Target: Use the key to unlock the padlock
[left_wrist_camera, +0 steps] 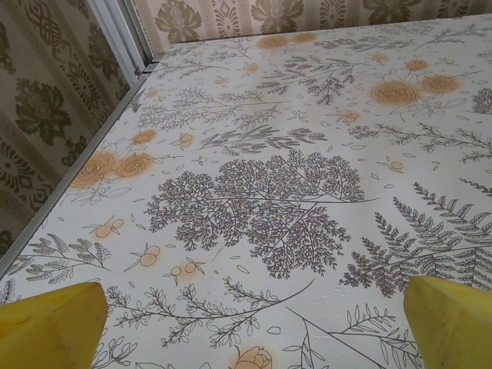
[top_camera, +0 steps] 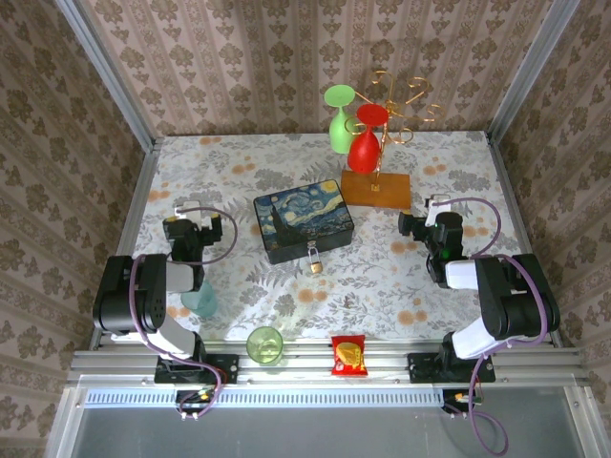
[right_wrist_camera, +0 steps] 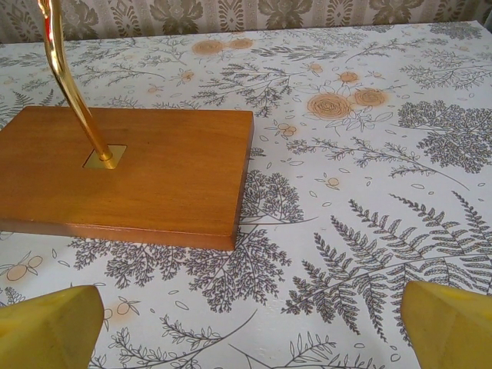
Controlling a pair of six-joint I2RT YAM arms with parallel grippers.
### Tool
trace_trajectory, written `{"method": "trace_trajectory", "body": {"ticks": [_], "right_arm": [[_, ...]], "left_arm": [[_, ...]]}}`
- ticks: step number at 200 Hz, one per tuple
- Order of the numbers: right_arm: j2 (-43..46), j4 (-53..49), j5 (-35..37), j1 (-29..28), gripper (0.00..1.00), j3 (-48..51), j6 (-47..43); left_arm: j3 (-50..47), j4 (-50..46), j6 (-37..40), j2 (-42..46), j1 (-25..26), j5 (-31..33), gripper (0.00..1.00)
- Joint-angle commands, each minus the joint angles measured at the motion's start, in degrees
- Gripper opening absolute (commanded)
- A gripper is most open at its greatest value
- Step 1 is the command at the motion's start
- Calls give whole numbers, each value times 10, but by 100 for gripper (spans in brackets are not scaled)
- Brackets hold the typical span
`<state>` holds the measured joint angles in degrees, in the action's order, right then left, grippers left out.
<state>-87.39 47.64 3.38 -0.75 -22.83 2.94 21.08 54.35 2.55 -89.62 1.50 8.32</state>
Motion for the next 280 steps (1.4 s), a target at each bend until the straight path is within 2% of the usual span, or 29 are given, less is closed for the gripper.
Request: {"method": "trace_trajectory", "body": {"ticks": [1, 49, 70, 90, 105, 122, 137, 147, 169, 188, 203, 216, 236, 245, 259, 280], "right_arm": [[-2, 7, -18, 8, 100, -7, -5], [2, -5, -31, 8, 100, -12, -10], [41, -44, -37, 7, 100, -17, -15], [107, -123, -20, 7, 100, -30, -1], [148, -213, 2, 7, 100, -57, 42], [186, -311, -11, 7, 100, -92, 91], [206, -389, -41, 6, 100, -121, 132], [214, -431, -78, 6, 100, -135, 149], [226, -504, -135, -6, 100, -151, 185], [227, -562, -173, -42, 100, -157, 201], [217, -619, -194, -97, 99, -174, 192], [208, -665, -156, -162, 98, -184, 195], [198, -685, -92, -254, 93, -172, 235], [194, -687, -56, -290, 85, -162, 255], [187, -688, 1, -340, 78, -150, 299], [180, -687, 49, -404, 76, -143, 348]], "left_arm": [[-8, 23, -13, 6, -1, 10, 100], [-10, 27, -15, 6, -3, 11, 100], [-11, -8, -22, 48, -3, 28, 100], [4, -92, -22, 113, -1, 41, 100], [27, -159, -24, 163, 7, 54, 100], [47, -225, -74, 217, 9, 52, 100], [45, -232, -127, 252, 9, 46, 100], [31, -213, -161, 273, 5, 25, 100], [7, -207, -217, 332, -11, -75, 100], [42, -313, -282, 371, -5, -133, 100], [91, -445, -302, 383, 41, -142, 100], [122, -513, -296, 383, 114, -136, 100], [137, -553, -306, 377, 225, -119, 100], [140, -563, -321, 375, 281, -102, 100], [157, -593, -344, 365, 342, -83, 100], [201, -658, -338, 353, 426, -52, 100]]}}
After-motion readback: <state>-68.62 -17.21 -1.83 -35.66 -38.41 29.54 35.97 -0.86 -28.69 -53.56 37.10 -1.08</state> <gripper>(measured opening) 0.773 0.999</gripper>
